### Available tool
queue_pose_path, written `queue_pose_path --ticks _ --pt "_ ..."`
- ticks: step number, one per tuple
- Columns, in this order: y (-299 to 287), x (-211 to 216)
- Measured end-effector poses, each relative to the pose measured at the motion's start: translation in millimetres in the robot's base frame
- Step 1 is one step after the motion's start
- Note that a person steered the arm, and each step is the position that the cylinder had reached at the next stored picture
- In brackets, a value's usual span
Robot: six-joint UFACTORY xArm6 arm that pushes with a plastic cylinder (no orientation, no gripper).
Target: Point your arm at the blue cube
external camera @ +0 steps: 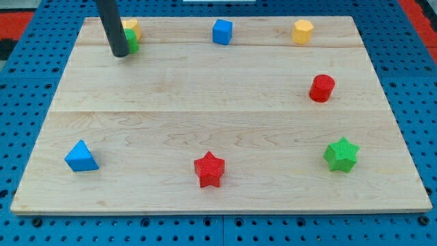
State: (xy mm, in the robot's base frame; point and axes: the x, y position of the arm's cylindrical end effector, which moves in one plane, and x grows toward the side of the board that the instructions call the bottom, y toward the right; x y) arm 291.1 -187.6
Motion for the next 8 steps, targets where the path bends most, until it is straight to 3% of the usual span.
queue_pose_path --ticks 6,8 --pt "32.7 24.4" --pt "153.7 25.4"
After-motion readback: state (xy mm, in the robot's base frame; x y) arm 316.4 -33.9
